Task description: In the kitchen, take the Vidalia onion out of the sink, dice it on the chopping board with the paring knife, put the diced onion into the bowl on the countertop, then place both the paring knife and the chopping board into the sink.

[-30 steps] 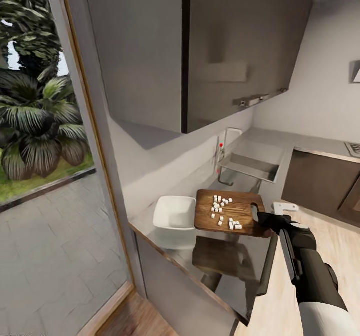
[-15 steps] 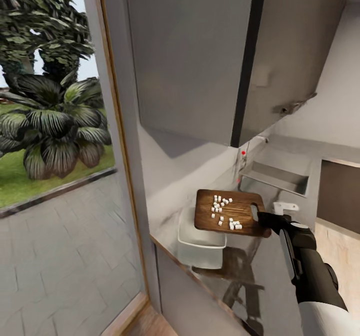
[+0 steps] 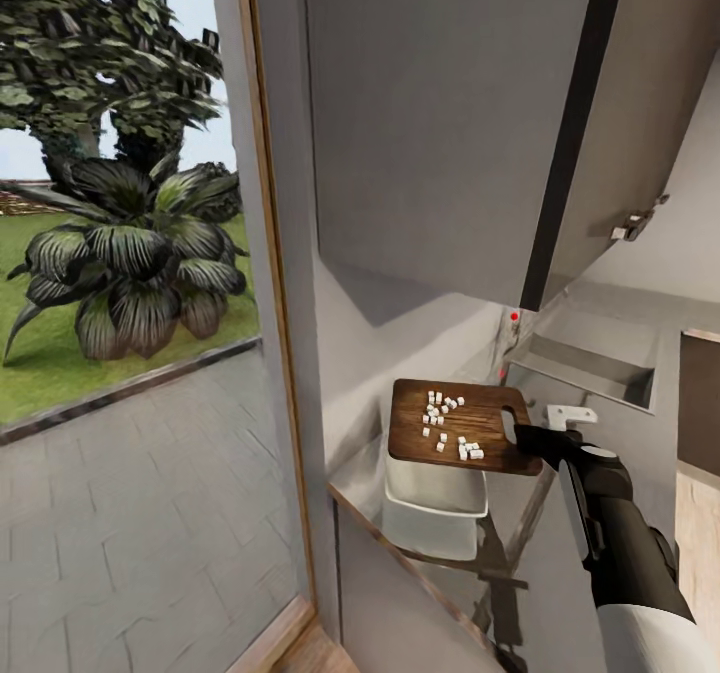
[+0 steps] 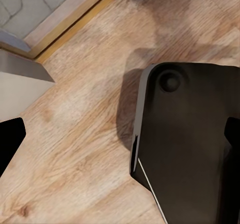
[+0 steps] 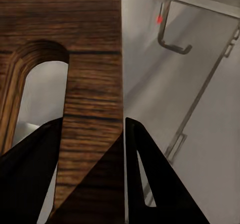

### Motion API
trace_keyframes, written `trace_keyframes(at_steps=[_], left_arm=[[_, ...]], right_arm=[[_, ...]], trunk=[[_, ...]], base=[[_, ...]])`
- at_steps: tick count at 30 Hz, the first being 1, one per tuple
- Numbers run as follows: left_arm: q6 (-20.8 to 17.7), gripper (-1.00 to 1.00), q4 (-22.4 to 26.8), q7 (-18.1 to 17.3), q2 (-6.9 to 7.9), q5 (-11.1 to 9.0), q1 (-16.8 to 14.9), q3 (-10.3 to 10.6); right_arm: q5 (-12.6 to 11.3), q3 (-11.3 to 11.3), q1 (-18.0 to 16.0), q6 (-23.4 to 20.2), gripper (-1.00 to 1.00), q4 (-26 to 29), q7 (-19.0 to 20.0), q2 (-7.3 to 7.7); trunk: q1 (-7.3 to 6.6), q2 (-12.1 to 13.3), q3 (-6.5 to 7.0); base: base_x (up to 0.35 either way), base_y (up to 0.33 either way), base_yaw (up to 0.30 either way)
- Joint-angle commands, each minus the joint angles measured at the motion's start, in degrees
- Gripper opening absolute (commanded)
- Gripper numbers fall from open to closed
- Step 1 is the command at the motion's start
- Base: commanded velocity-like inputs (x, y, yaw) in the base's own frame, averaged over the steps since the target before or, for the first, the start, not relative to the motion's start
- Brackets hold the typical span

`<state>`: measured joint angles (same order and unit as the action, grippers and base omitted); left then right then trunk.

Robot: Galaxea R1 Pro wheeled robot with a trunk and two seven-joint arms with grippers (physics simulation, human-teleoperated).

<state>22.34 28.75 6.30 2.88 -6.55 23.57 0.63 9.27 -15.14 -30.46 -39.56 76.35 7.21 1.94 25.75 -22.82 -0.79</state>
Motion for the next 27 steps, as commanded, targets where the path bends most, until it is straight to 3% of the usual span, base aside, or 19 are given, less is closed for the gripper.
trace_keyframes(at_steps=[1,27], left_arm=[[0.1,1.00,0.1,0.0,0.02,-0.6,0.0,0.2],[0.1,1.00,0.1,0.0,-0.03,-0.5,0.0,0.2]], right_arm=[[0.6,-0.1,0.0,-0.3,-1.00,0.0,0.5,-0.01],[0.6,0.0,0.0,-0.2,-1.00,-0.1,0.5,-0.01]], trunk=[[0.03,-0.1,-0.07],[0.03,-0.1,-0.06]], base=[[0.000,0.000,0.005],[0.051,0.039,0.000]])
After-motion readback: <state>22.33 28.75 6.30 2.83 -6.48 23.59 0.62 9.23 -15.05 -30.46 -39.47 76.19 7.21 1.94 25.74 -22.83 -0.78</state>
